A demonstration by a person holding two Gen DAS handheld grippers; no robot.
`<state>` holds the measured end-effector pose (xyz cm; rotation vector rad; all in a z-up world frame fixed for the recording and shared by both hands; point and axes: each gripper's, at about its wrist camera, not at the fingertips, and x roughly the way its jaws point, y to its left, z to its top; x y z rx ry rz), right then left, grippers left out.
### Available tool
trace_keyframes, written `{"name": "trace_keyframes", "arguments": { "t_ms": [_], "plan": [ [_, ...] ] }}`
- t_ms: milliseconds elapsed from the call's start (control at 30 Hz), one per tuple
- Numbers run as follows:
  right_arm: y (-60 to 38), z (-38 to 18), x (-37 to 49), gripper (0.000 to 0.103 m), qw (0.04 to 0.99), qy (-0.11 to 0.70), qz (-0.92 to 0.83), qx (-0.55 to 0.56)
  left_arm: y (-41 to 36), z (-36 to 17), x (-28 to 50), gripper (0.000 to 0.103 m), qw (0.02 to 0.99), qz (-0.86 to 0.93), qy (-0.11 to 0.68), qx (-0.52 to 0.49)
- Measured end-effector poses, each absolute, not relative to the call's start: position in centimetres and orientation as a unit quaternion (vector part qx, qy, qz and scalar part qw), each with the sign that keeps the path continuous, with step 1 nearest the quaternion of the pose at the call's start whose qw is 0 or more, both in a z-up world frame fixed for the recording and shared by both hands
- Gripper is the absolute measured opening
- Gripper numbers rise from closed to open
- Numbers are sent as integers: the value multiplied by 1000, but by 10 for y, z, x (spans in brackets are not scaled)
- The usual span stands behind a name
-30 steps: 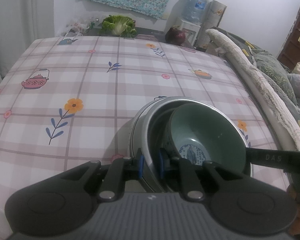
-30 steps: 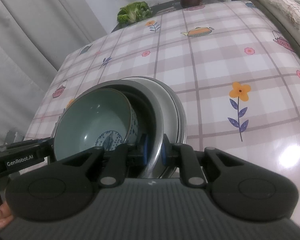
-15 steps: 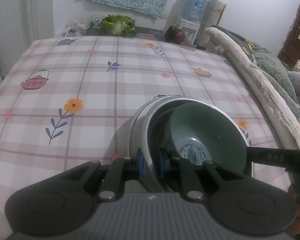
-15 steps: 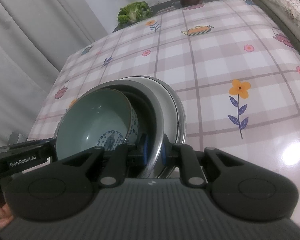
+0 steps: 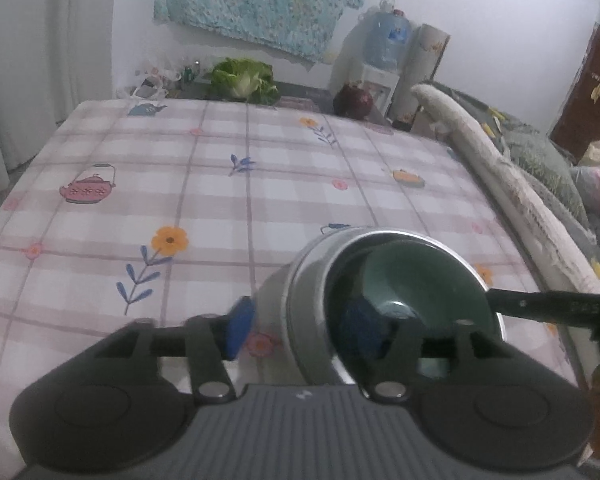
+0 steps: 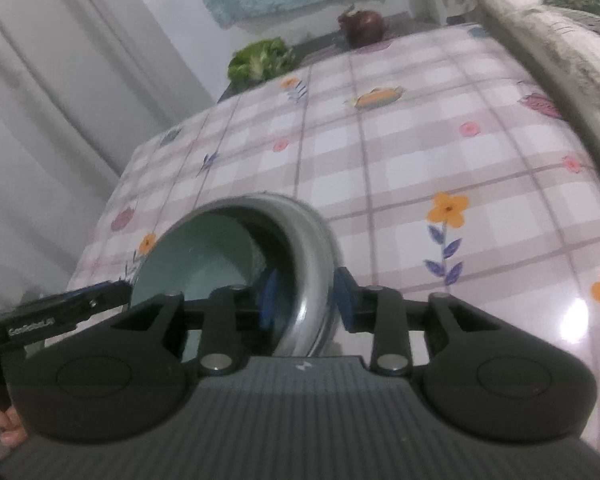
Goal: Organize plates and bowls
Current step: 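Lower the nested bowls onto the white plate and open both grippers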
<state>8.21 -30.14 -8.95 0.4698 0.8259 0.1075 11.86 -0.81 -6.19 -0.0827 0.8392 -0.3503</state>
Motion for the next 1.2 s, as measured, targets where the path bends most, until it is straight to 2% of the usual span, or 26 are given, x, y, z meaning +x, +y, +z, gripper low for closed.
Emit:
{"name": "trace_keyframes", "arguments": {
  "t_ms": [133,267,600,867,1100,1200],
  "plan": [
    [-316,-93,68,40,881,392,45,261,3,-67,113,72,890,-174,418,-44],
    [-321,-106,50,41,868,394,53,298,10,-77,106,77,880,-190,432,-55],
    [-309,-118,31,41,846,396,84,347,11,-83,96,77,869,-209,441,-76],
    [-308,-126,36,37,836,393,83,374,5,-87,105,66,862,-211,451,-92],
    [-308,-129,39,36,832,395,78,383,-3,-91,110,46,857,-220,454,-101],
    [-307,-129,39,36,832,395,76,381,-4,-91,111,46,859,-216,453,-100]
  ]
}}
